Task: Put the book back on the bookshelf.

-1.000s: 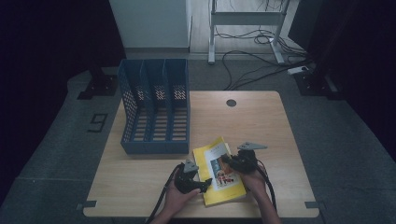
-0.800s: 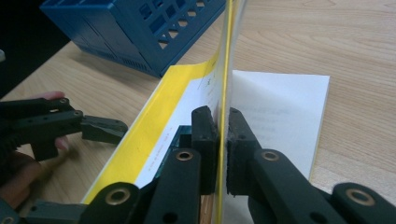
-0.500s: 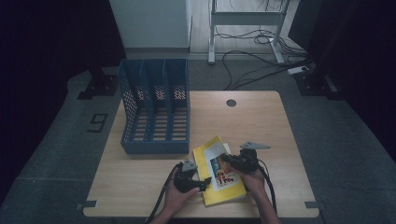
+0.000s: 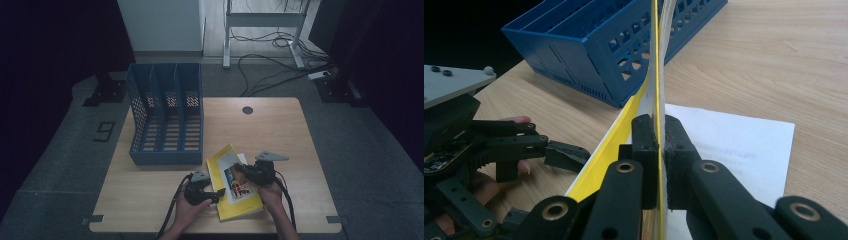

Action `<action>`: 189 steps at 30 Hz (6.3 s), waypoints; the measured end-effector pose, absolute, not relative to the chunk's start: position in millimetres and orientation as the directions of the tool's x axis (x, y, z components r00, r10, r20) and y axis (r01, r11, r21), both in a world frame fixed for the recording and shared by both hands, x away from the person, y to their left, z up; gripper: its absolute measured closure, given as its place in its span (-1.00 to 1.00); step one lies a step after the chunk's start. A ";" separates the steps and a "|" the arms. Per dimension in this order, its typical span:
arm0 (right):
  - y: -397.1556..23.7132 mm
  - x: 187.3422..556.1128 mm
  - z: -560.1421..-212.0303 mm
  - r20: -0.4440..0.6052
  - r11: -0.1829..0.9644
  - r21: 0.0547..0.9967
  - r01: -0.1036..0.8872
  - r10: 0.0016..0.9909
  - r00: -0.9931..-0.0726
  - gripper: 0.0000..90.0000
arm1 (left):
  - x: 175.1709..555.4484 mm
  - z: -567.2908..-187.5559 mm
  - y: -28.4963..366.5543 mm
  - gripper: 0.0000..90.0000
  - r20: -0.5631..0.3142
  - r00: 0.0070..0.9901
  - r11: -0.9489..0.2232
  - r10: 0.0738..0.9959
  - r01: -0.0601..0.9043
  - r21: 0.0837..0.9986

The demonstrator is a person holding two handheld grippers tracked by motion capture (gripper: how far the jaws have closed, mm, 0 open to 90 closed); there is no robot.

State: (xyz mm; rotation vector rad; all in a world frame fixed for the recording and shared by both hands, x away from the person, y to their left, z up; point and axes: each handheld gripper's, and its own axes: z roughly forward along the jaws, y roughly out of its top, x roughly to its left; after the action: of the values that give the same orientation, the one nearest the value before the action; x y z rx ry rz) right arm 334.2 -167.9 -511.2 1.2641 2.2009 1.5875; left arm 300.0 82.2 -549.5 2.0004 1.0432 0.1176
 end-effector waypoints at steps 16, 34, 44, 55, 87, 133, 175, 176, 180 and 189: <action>-165.0 326.2 -498.6 0.287 0.095 0.875 0.475 0.688 -0.666 0.91 | 303.9 -551.0 88.0 -0.48 -0.358 0.637 -0.233 0.683 0.654 0.719; -162.0 316.9 -487.6 0.247 0.110 0.896 0.430 0.681 -0.689 0.91 | 306.0 -550.9 90.4 -0.51 -0.381 0.639 -0.201 0.668 0.648 0.734; -162.7 312.6 -483.6 0.236 0.113 0.903 0.414 0.674 -0.700 0.91 | 308.2 -547.5 95.6 -0.48 -0.374 0.626 -0.181 0.685 0.643 0.744; -164.4 310.6 -480.3 0.235 0.115 0.907 0.405 0.660 -0.713 0.91 | 310.1 -543.0 99.3 -0.46 -0.364 0.621 -0.175 0.694 0.637 0.751; -166.5 304.5 -476.6 0.211 0.121 0.920 0.374 0.652 -0.729 0.91 | 328.9 -538.4 96.1 -0.49 -0.425 0.628 -0.141 0.652 0.651 0.746; -168.4 303.1 -478.5 0.210 0.123 0.925 0.360 0.625 -0.752 0.91 | 334.9 -543.5 98.8 -0.49 -0.484 0.623 -0.098 0.615 0.669 0.737; -185.4 310.7 -500.9 0.263 0.078 0.911 0.406 0.647 -0.716 0.90 | 324.5 -526.4 104.0 0.14 -0.483 0.631 -0.057 0.607 0.641 0.765; -185.6 310.3 -500.6 0.263 0.077 0.912 0.402 0.644 -0.719 0.90 | 323.7 -523.8 105.2 0.15 -0.478 0.634 -0.056 0.608 0.635 0.771; -185.7 309.3 -499.6 0.257 0.074 0.920 0.386 0.632 -0.732 0.90 | 323.3 -520.9 108.6 0.23 -0.478 0.636 -0.047 0.606 0.628 0.777; -184.9 307.9 -499.3 0.234 0.085 0.927 0.365 0.630 -0.740 0.87 | 320.3 -513.3 113.0 0.36 -0.458 0.653 -0.051 0.603 0.605 0.795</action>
State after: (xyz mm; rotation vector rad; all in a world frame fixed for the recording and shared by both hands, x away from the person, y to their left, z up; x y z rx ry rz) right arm 307.9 -184.9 -499.3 1.0030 2.1346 1.7116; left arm 320.3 113.0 -513.3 1.7171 0.9860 -0.0019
